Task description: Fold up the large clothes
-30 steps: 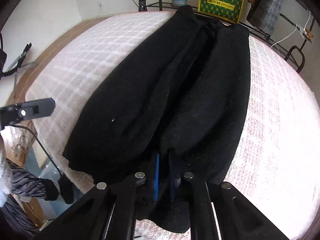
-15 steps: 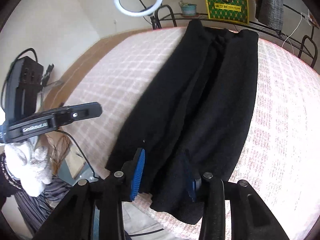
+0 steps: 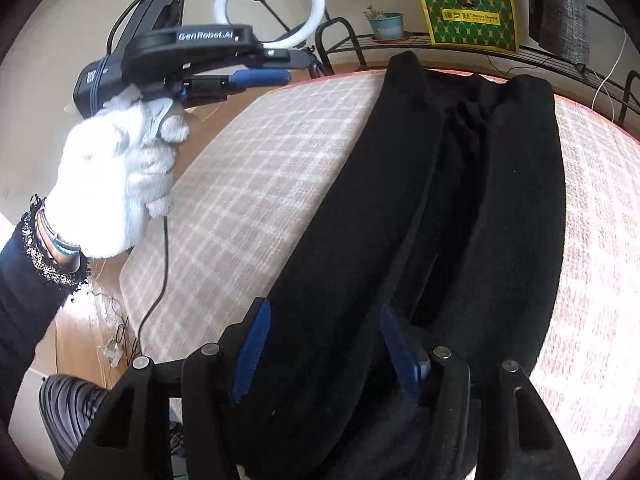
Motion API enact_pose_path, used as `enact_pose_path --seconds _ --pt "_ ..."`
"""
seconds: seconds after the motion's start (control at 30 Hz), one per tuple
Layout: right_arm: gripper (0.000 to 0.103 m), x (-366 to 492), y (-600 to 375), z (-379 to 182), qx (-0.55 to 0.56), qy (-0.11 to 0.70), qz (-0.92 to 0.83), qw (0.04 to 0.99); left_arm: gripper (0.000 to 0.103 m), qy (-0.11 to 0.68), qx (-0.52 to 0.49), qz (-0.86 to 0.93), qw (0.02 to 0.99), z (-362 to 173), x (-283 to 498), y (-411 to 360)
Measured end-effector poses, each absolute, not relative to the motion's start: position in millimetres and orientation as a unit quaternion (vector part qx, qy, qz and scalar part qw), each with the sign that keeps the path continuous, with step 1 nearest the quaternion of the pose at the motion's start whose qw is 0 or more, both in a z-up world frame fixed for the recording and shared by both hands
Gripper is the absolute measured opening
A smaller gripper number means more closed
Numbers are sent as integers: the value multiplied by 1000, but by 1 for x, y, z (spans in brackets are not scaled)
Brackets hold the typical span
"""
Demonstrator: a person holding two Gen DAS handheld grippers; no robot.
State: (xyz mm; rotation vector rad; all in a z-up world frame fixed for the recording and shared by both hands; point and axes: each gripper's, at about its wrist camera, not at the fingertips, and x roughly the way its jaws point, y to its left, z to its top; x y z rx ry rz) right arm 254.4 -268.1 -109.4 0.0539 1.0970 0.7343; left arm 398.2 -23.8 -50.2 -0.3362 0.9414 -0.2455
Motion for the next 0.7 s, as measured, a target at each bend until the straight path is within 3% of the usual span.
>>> enact_pose_path --seconds 0.17,0.3,0.33,0.43,0.5,0.53,0.57,0.6,0.63,0.7 --pt "55 286 -260 -148 35 535 317 782 39 455 -137 -100 874 -78 475 -49" --pt "51 285 -257 -148 27 513 328 793 45 457 -84 -74 883 -103 528 -77" --pt "39 283 -255 -148 21 509 331 794 45 456 -60 -55 886 -110 541 -84" --pt "20 277 -251 -153 -1 495 334 802 45 459 -11 -23 888 -128 567 -97" --pt "8 274 -252 -154 -1 488 339 804 45 465 22 3 885 -142 581 -103" --pt "7 274 -253 -155 6 488 343 803 44 466 36 15 884 -148 584 -105" --pt "6 274 -255 -156 13 486 344 803 40 464 41 18 885 -151 586 -106" --pt "6 272 -256 -156 17 484 344 804 19 459 45 16 887 -154 587 -106" --pt "5 271 -256 -155 15 481 345 806 6 459 54 18 887 -159 589 -106" --pt "4 270 -251 -156 10 475 347 809 5 455 53 10 889 -161 589 -106"
